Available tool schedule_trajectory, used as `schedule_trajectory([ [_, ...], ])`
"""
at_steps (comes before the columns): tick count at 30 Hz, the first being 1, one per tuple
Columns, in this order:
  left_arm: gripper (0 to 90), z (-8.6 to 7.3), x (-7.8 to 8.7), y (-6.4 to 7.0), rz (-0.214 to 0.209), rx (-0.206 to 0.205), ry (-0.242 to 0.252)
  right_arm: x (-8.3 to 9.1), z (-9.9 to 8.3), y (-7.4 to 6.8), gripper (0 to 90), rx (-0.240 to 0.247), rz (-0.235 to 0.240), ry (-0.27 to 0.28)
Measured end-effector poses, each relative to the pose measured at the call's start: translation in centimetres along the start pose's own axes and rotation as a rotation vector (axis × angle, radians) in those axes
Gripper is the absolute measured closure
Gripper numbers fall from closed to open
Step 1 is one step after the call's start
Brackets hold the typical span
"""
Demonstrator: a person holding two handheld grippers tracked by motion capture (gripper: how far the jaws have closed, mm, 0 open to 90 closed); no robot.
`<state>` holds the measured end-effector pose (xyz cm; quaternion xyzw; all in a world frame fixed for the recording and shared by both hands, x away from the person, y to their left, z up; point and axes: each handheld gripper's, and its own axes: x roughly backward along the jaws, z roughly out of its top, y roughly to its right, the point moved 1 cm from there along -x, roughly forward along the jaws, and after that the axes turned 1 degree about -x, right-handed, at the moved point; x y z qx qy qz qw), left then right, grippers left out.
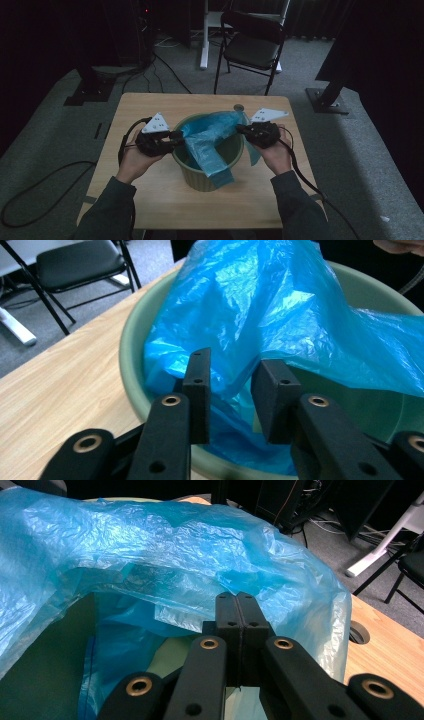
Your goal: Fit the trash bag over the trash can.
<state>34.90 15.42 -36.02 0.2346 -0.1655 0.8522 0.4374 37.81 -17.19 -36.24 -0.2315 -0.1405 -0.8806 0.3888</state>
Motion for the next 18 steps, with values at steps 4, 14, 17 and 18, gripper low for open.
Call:
schedule_trajectory([
  [4, 68.0, -0.3, 0.8, -0.5, 0.016, 0.01, 0.007, 0.0, 0.0, 0.0, 90.0, 0.0, 0.001, 0.0],
  [14, 66.4, -0.6, 1.6, -0.9, -0.013, 0.01, 0.016, -0.1, -0.1, -0.1, 90.0, 0.005, 0.007, -0.006],
  [17, 66.4, -0.3, 1.8, -0.9, -0.012, 0.007, 0.025, 0.0, -0.1, -0.4, 90.0, 0.009, 0.014, -0.006],
  [18, 66.4, -0.3, 1.8, -0.9, -0.012, 0.007, 0.025, 0.0, -0.1, -0.4, 90.0, 0.009, 0.014, -0.006],
])
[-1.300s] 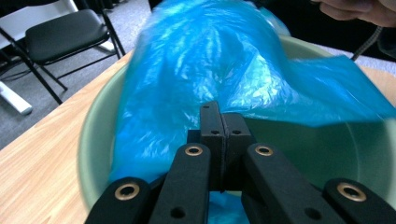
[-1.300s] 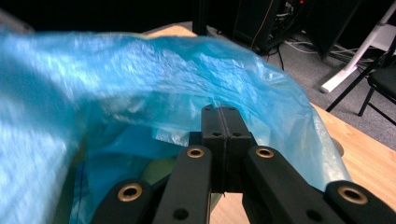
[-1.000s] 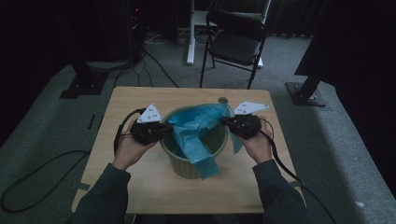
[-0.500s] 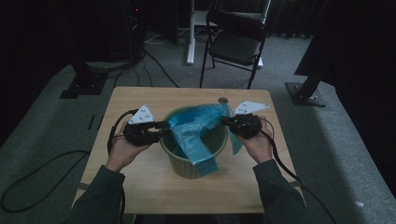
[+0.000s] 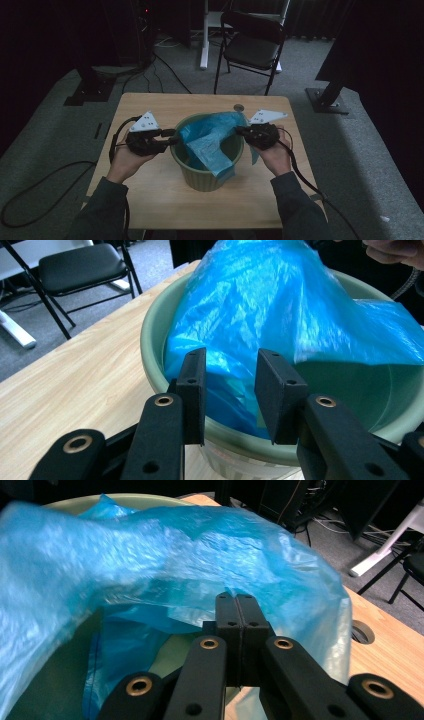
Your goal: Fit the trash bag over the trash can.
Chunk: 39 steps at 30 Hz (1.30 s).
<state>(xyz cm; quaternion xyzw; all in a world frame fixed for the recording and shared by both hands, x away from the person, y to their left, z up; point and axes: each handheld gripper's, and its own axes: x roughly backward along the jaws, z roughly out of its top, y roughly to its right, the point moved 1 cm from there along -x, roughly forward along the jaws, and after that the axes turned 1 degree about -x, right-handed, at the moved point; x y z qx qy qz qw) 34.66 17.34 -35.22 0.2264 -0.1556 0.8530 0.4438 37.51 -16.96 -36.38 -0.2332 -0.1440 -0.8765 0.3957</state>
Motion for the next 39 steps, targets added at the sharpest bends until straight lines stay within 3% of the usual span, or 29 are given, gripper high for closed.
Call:
schedule_trajectory([
  [18, 60.6, 3.5, -2.4, 1.2, -0.048, -0.041, -0.024, -0.5, -0.3, -1.2, 90.0, 0.027, 0.04, -0.007],
  [30, 54.5, 5.8, -5.2, 3.3, -0.05, -0.102, -0.037, -0.5, -0.3, -1.5, 90.0, 0.024, 0.06, 0.0],
  [34, 53.5, 6.3, -6.0, 3.9, -0.044, -0.118, -0.054, -0.5, -0.4, -1.6, 90.0, 0.026, 0.065, 0.002],
  [35, 53.5, 6.6, -6.6, 4.2, -0.015, -0.133, -0.071, -0.5, -0.4, -1.6, 90.0, 0.026, 0.067, 0.001],
  [39, 63.2, 6.8, -7.3, 4.5, 0.01, -0.138, -0.096, -0.4, -0.4, -1.8, 90.0, 0.028, 0.073, -0.001],
])
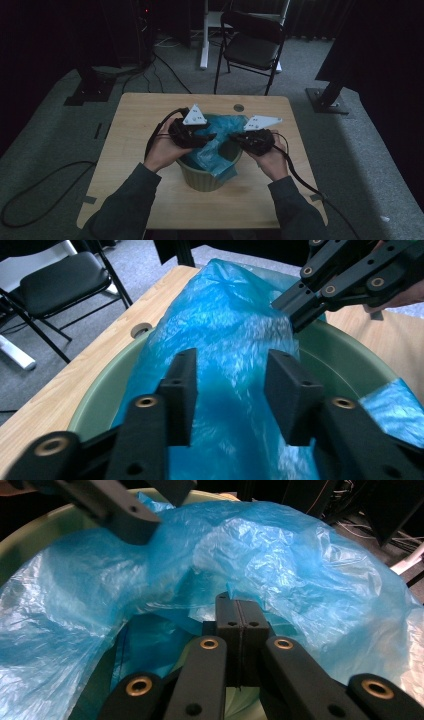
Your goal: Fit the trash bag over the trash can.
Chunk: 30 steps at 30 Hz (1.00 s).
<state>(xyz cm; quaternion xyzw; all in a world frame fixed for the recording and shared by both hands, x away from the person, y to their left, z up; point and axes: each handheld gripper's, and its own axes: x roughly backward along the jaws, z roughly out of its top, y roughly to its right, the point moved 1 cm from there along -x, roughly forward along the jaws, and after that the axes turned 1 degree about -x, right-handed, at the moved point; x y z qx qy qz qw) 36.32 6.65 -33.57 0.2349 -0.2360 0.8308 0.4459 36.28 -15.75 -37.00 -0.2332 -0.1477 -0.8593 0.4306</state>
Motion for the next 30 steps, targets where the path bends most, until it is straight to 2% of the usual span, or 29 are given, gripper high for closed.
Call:
schedule_trajectory([
  [4, 79.8, 0.1, -0.3, 0.1, 0.026, 0.0, -0.012, 0.1, 0.0, 0.0, 90.0, 0.005, 0.002, 0.001],
  [8, 89.5, 0.2, -0.3, 0.2, 0.036, -0.006, -0.009, 0.1, 0.0, 0.0, 90.0, 0.007, 0.003, 0.002],
  [17, 90.0, -0.1, 0.1, -0.5, 0.061, 0.015, 0.007, 0.0, 0.0, -0.1, 90.0, 0.012, 0.007, -0.006],
  [22, 90.0, -0.6, 0.7, -1.5, 0.086, 0.055, 0.019, 0.1, -0.1, -0.3, 90.0, 0.022, 0.007, -0.013],
  [30, 90.0, -1.2, 1.0, -2.7, 0.111, 0.089, 0.016, 0.4, -0.2, -0.4, 90.0, 0.031, 0.005, -0.02],
])
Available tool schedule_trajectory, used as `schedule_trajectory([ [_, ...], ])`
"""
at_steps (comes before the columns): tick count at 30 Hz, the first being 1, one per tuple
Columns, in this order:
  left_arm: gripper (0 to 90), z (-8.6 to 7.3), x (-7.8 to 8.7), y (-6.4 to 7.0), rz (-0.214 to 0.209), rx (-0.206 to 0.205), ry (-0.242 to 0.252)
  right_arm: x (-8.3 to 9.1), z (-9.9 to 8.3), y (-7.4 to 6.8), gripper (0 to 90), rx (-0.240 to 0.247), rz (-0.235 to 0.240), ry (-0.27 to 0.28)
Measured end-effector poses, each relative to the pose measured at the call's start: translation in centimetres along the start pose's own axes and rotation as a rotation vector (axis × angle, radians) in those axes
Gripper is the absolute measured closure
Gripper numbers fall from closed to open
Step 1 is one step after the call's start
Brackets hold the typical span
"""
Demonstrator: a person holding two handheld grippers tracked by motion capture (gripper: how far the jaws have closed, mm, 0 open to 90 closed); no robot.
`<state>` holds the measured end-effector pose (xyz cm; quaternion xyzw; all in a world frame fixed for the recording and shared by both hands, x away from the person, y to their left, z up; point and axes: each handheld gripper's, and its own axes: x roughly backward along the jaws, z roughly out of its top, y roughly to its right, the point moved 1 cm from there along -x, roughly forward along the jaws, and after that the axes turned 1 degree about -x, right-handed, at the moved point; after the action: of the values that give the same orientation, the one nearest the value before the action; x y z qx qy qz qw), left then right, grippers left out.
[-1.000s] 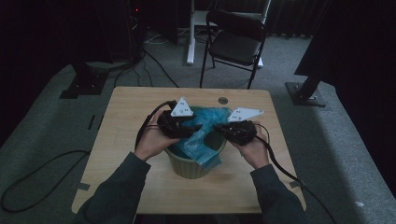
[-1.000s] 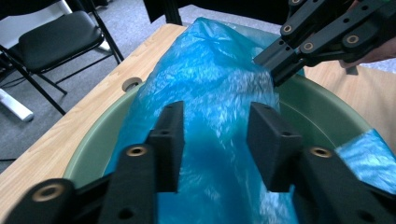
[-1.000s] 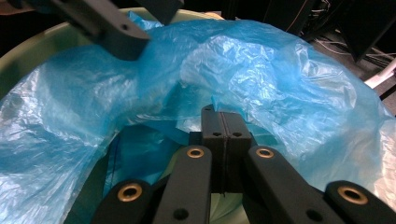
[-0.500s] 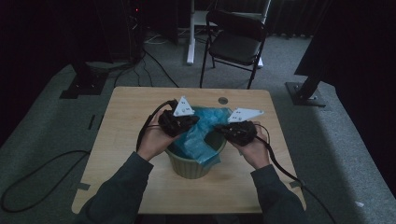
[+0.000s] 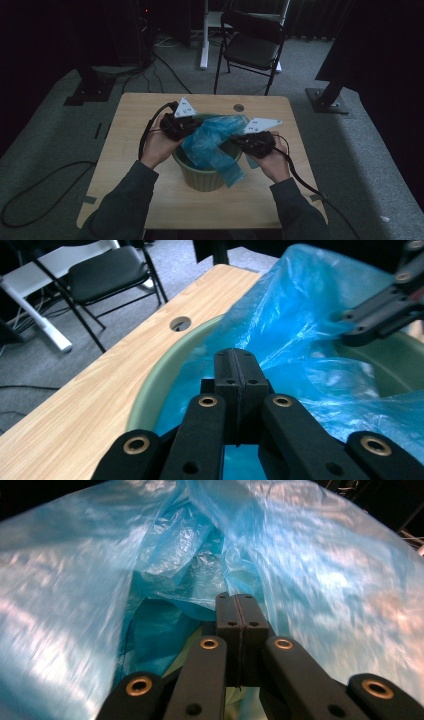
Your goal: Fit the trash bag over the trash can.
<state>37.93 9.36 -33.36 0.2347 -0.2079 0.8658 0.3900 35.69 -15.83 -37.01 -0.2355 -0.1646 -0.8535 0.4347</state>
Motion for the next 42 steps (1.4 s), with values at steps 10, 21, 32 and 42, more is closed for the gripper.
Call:
schedule_trajectory([
  [10, 90.0, -1.3, 0.0, -2.8, 0.036, 0.089, -0.021, 0.6, -0.1, -0.2, 90.0, 0.008, -0.001, -0.008],
  [21, 90.0, -2.7, -0.3, -5.5, 0.076, 0.169, -0.04, 1.0, -0.7, 0.2, 90.0, -0.006, -0.007, -0.013],
  [32, 90.0, -4.7, -0.9, -7.9, 0.097, 0.26, -0.07, 1.9, -1.1, 0.7, 90.0, -0.012, -0.02, -0.013],
  [42, 90.0, -5.8, -1.5, -8.8, 0.109, 0.296, -0.1, 2.4, -1.4, 1.0, 90.0, -0.022, -0.019, -0.005],
])
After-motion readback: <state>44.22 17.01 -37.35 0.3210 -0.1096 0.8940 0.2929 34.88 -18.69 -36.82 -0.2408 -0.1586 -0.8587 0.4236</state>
